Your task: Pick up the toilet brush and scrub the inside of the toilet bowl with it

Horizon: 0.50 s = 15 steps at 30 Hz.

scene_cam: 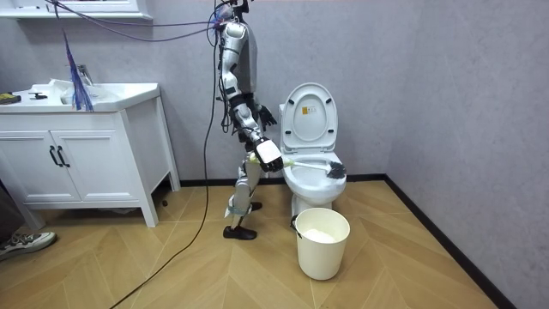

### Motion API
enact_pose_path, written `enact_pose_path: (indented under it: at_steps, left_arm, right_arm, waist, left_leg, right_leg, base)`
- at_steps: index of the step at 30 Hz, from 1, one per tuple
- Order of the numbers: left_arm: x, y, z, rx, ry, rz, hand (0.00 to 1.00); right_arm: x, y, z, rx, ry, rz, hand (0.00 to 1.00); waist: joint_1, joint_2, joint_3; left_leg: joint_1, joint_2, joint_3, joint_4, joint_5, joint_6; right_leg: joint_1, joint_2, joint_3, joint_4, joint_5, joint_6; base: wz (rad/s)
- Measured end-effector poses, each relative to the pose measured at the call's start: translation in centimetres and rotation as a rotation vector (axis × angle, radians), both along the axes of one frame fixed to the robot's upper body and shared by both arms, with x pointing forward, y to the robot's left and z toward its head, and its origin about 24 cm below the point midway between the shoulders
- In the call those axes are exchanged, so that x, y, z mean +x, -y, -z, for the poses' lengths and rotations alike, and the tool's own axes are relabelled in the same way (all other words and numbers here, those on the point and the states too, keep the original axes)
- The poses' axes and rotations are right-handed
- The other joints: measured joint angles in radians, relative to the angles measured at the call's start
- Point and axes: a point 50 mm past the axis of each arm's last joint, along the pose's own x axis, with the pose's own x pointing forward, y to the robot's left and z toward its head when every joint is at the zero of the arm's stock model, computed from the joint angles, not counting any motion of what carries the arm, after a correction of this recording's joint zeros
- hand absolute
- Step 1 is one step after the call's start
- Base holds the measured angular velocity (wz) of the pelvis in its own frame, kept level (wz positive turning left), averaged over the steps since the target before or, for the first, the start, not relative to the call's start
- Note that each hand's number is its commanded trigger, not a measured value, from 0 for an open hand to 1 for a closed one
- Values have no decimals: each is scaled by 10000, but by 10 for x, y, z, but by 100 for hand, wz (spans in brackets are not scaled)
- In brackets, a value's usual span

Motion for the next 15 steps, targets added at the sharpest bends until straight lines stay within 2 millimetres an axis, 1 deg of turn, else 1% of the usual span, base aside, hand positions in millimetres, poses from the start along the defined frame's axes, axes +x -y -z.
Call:
enact_pose_path:
  at_steps: [2,7,8,9,10,12,15]
  left_arm:
    - [-4,1,3,-27,-268,3,0]
    - [-9,4,4,-75,-446,103,0]
    - [-9,4,4,-43,-458,177,0]
    - [-8,4,4,-3,-439,261,0]
    - [-7,4,4,0,-408,289,0]
    - [-7,4,3,3,-385,293,0]
    - [-12,4,4,2,-496,249,0]
  right_arm:
    - [1,-1,0,-1,130,11,100]
    - [-3,-1,0,-73,161,87,100]
    - [-3,-1,0,-82,167,124,68]
    - [-4,-2,0,-89,182,183,10]
    - [-5,-2,0,-113,208,211,0]
    - [-8,-3,0,-114,284,284,0]
    - [-14,-3,2,-178,217,474,0]
  waist:
    - [-38,94,2]
    - [-89,72,-5]
    - [-90,59,-11]
    - [-99,37,-16]
    - [-146,22,-29]
    - [-237,20,-51]
    - [-226,15,-65]
  left_leg:
    - [46,0,16,-41,4,-2]
    - [11,-8,16,-41,6,-4]
    - [10,-9,16,-41,6,-4]
    - [9,-10,16,-41,6,-5]
    - [10,-12,14,-50,6,-5]
    - [17,-13,9,-76,7,-6]
    - [92,-12,-3,-124,8,-8]
  right_leg:
    - [0,6,22,8,0,-1]
    - [-2,10,47,-163,2,-2]
    - [-2,10,52,-171,2,-2]
    - [-2,13,70,-192,2,-2]
    - [20,13,68,-248,5,0]
    - [65,22,57,-331,33,-3]
    - [115,41,91,-330,58,-11]
  base:
    - [-6]
    - [0]
    - [0]
    - [-4]
    - [0]
    - [0]
    - [-5]
